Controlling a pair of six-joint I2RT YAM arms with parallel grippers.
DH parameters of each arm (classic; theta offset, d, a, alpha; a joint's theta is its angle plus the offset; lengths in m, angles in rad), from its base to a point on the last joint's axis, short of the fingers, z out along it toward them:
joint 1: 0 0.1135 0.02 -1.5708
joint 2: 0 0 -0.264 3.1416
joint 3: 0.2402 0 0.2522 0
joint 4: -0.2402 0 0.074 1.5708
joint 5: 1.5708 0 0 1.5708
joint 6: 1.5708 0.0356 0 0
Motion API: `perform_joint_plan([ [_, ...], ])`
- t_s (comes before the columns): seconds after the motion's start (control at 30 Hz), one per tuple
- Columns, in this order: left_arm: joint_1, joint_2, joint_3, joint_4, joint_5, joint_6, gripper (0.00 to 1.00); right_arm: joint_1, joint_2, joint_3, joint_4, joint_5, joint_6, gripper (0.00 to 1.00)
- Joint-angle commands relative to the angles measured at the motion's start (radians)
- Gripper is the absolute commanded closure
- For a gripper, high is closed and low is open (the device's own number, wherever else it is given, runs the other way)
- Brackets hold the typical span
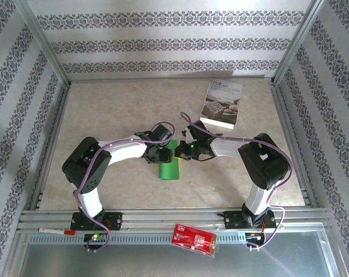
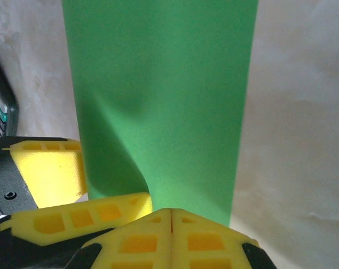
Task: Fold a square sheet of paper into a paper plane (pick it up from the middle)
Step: Hold the square sheet of paper at the center of the table.
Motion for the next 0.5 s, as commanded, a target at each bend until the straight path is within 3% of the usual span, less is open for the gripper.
perform_joint_plan([
  [0.0, -0.03, 0.127, -0.059, 0.082, 0.03, -0.004, 0.43, 0.012, 0.023, 0.003, 0.026, -0.016, 0.024, 1.0],
  [0.47, -0.03, 0.13, -0.06, 0.083, 0.03, -0.003, 0.43, 0.014, 0.044, 0.0, 0.032, -0.012, 0.035, 1.0],
])
